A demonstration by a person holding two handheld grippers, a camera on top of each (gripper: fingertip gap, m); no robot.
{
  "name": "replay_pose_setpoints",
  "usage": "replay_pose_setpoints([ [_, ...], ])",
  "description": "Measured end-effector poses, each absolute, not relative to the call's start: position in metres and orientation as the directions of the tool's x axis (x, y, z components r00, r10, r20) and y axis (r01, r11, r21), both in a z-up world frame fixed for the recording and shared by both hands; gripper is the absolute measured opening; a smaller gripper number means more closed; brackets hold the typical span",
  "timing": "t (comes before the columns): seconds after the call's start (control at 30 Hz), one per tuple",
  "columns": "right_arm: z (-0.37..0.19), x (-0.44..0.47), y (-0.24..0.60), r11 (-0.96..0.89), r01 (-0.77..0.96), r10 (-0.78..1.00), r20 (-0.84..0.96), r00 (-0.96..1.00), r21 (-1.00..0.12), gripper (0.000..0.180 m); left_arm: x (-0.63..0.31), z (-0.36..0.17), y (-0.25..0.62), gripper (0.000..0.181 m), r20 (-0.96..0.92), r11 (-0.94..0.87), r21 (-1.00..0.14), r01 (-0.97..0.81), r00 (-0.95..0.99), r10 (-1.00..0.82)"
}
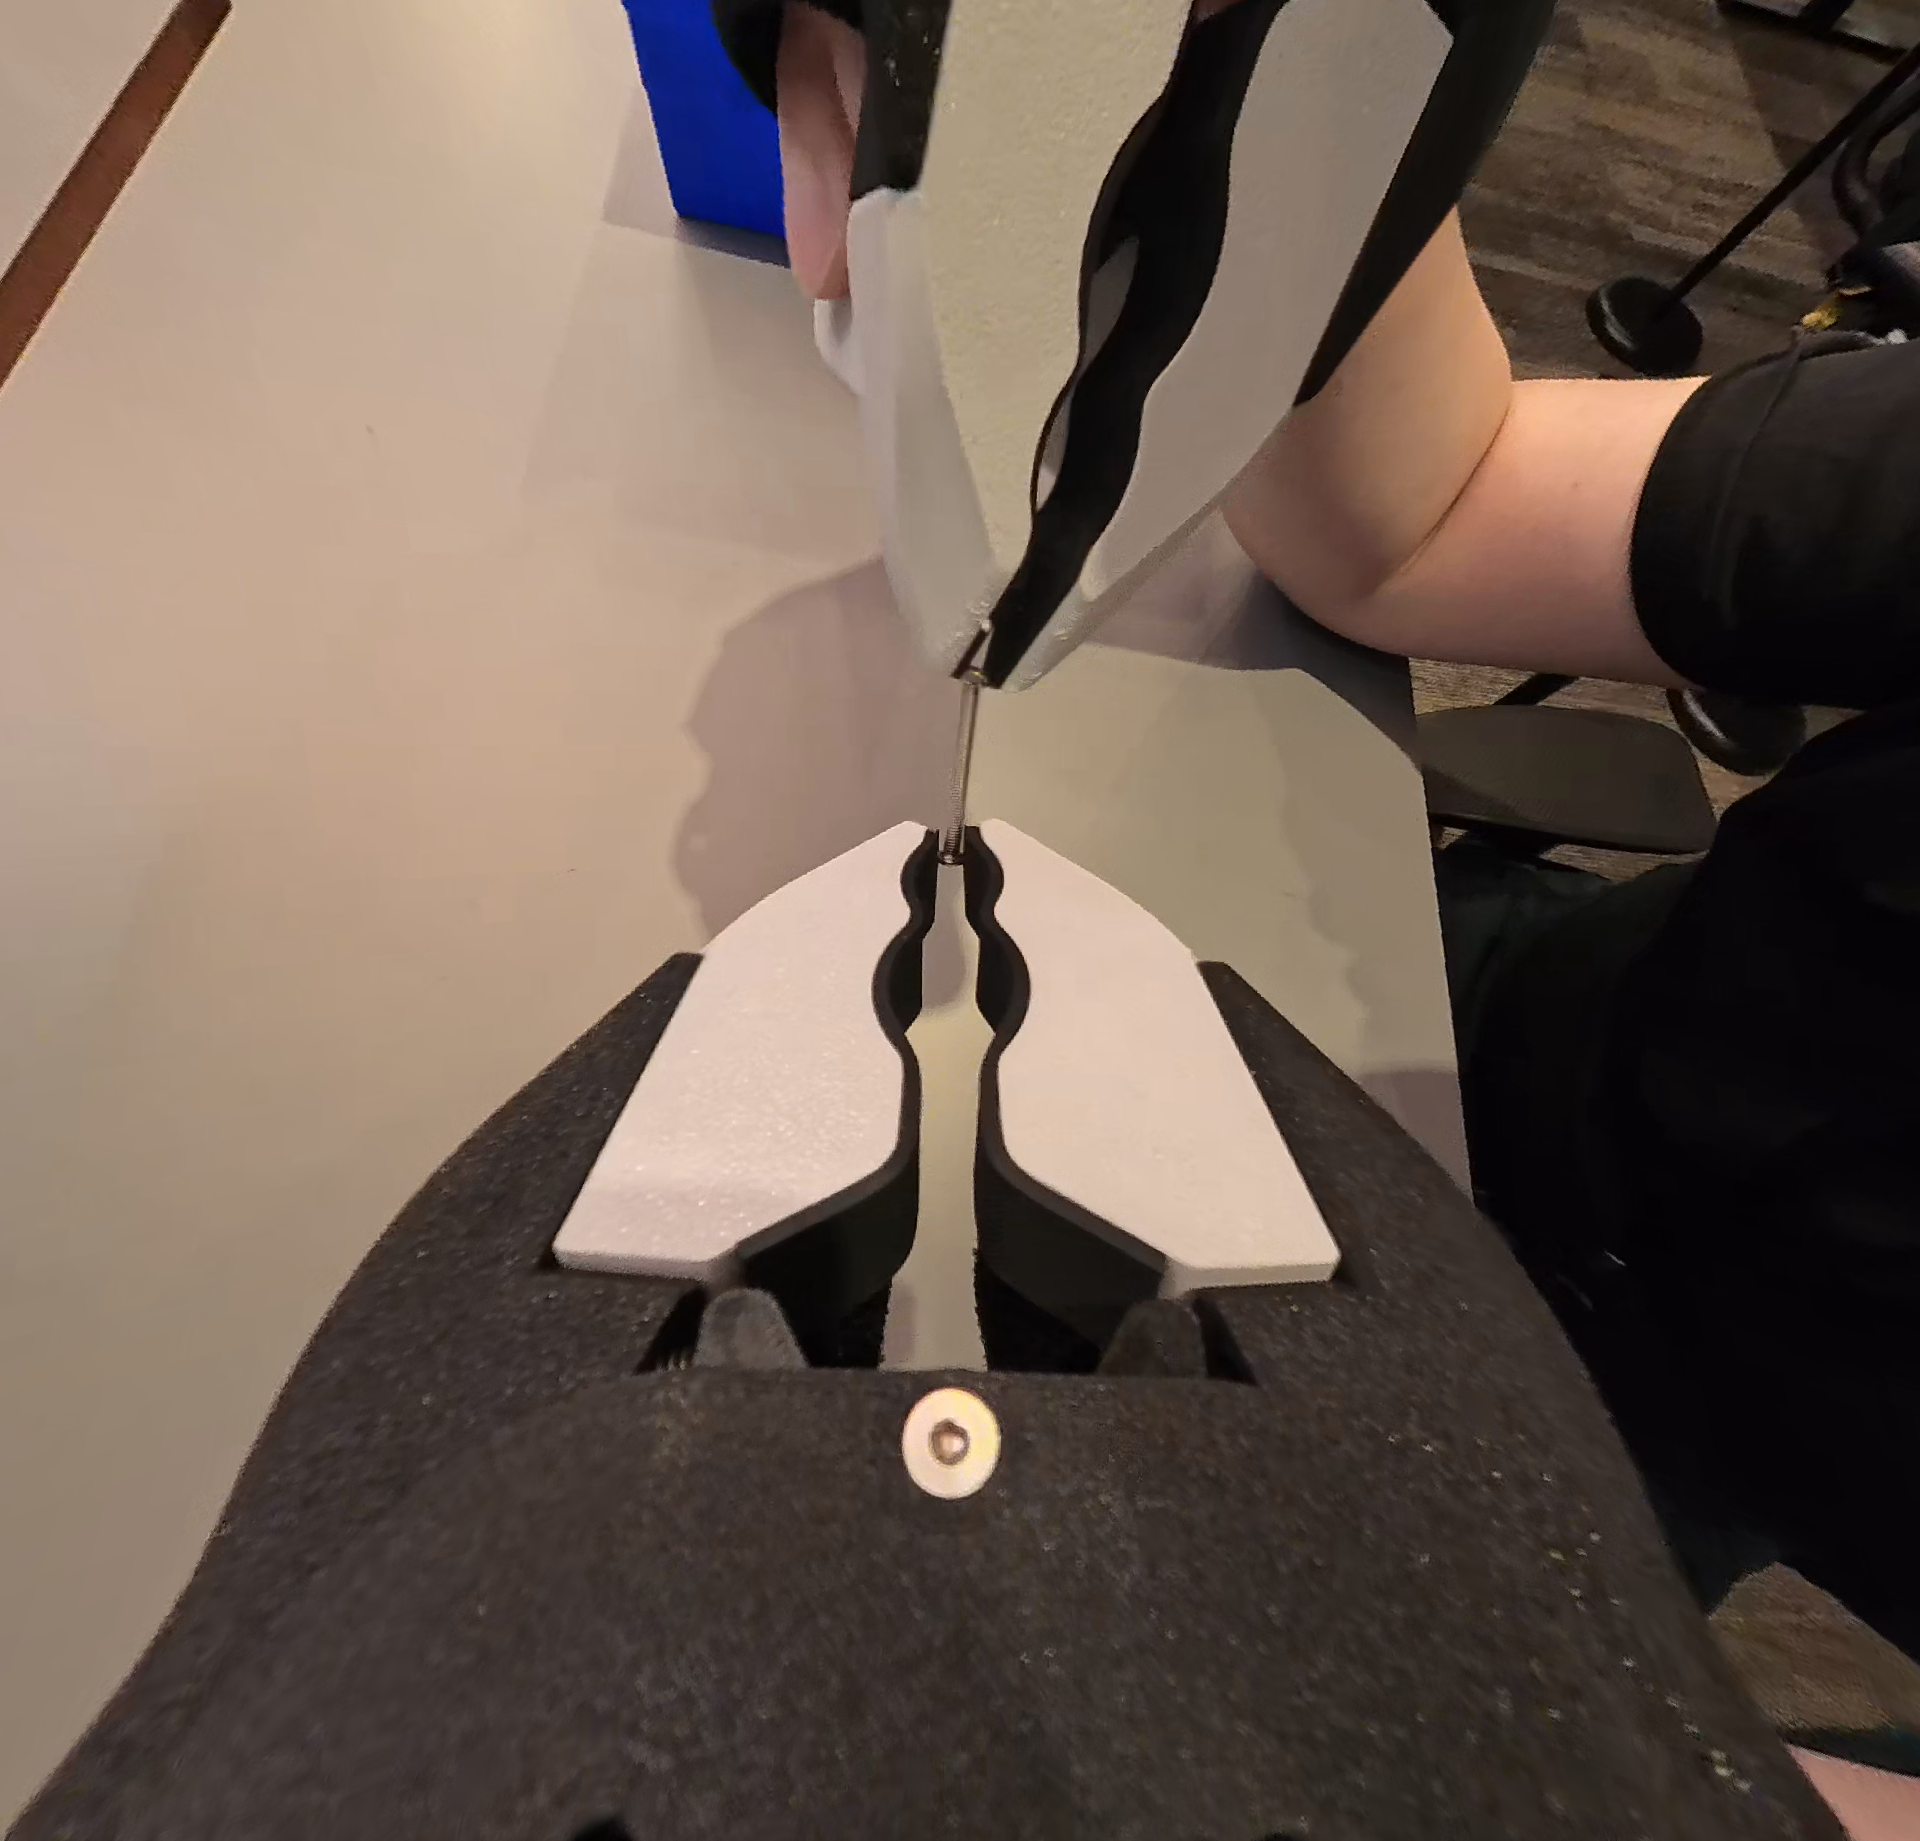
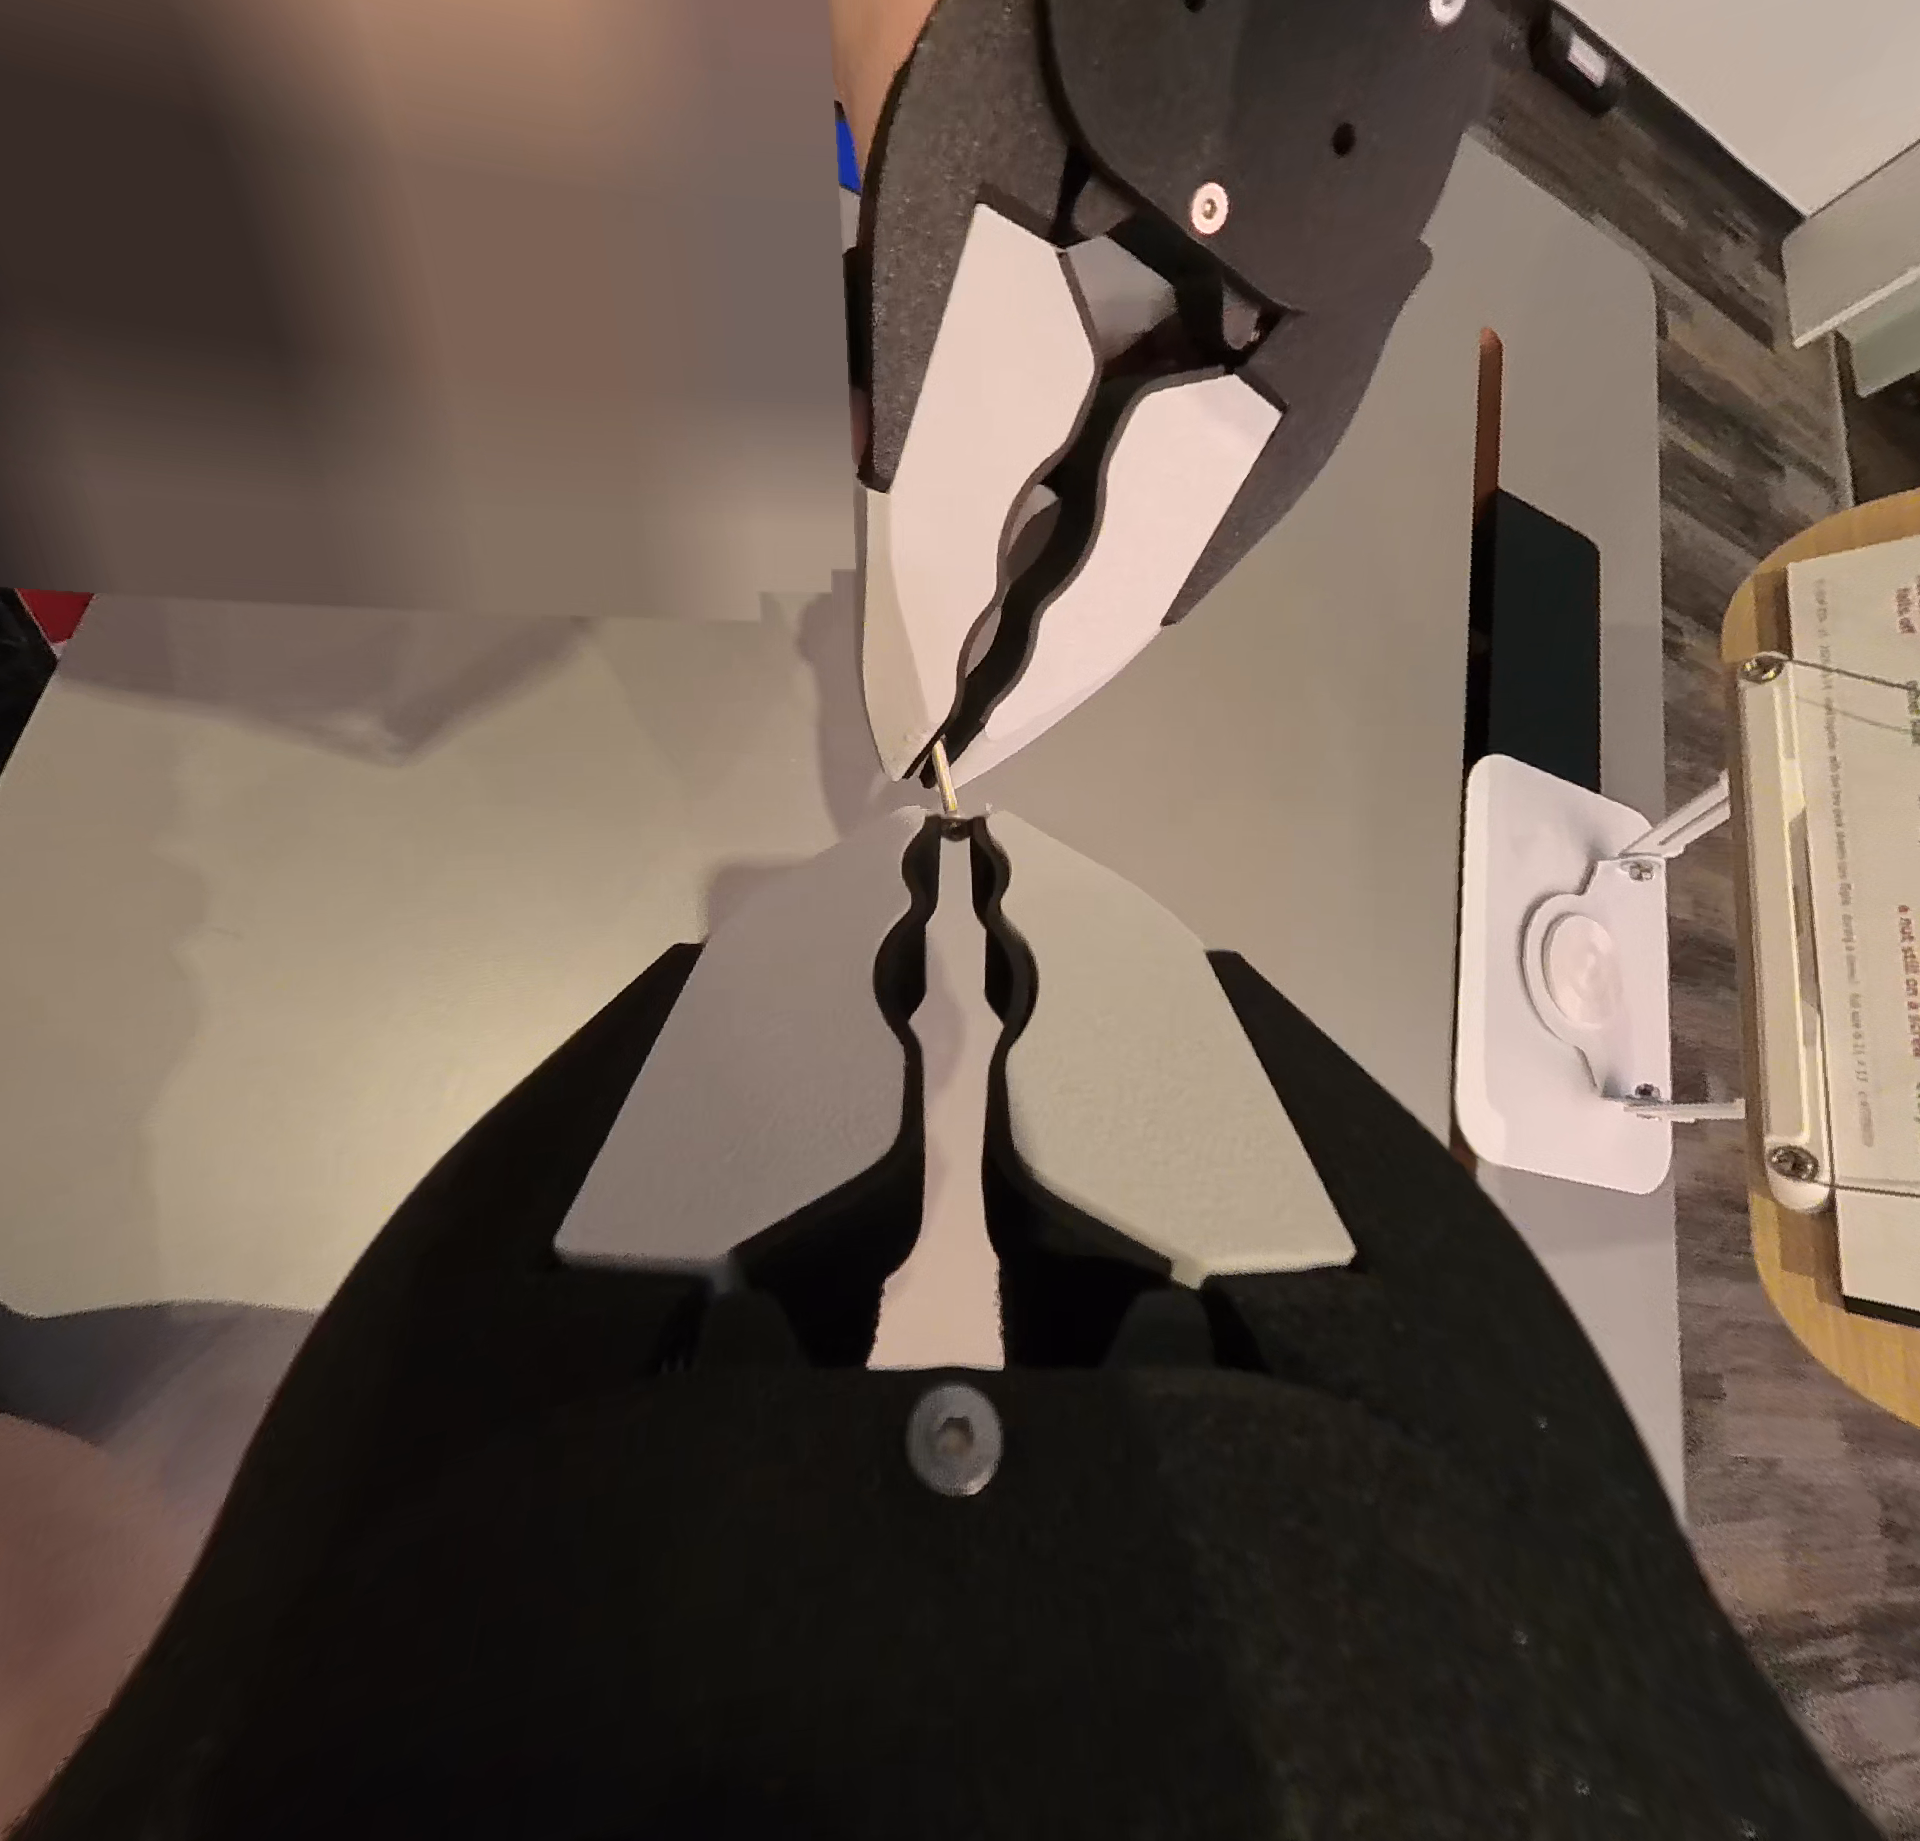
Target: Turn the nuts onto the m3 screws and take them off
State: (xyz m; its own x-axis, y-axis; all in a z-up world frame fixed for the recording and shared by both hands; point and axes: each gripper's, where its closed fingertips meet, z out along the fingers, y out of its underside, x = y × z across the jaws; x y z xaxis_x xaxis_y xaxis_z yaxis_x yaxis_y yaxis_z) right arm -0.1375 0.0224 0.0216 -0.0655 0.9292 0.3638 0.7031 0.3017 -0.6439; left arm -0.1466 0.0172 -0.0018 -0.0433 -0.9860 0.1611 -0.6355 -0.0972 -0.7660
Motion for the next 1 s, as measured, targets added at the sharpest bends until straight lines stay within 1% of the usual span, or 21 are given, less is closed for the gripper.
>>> replay_pose_setpoints([
  [0.27,0.025,-0.139,0.026,0.177,0.681,0.968,0.251,0.010,-0.711,0.005,-0.146,0.000,0.022,0.004,0.136,-0.097,-0.771,-0.629,-0.013,-0.991],
  [0.37,0.023,-0.138,0.030,0.138,0.690,0.974,0.223,0.036,-0.711,0.005,-0.146,-0.001,0.025,0.004,0.117,-0.094,-0.766,-0.636,0.006,-0.993],
  [0.7,0.029,-0.139,0.035,0.074,0.644,0.984,0.159,0.075,-0.761,0.005,-0.145,0.003,0.029,0.004,0.106,-0.098,-0.783,-0.614,0.023,-0.994],
  [0.83,0.029,-0.138,0.036,0.053,0.643,0.986,0.142,0.087,-0.764,0.005,-0.146,0.004,0.030,0.004,0.087,-0.085,-0.786,-0.612,0.026,-0.996],
  [1.0,0.028,-0.139,0.035,0.084,0.639,0.984,0.166,0.069,-0.764,0.005,-0.145,0.004,0.030,0.004,0.098,-0.093,-0.786,-0.612,0.025,-0.995],
])
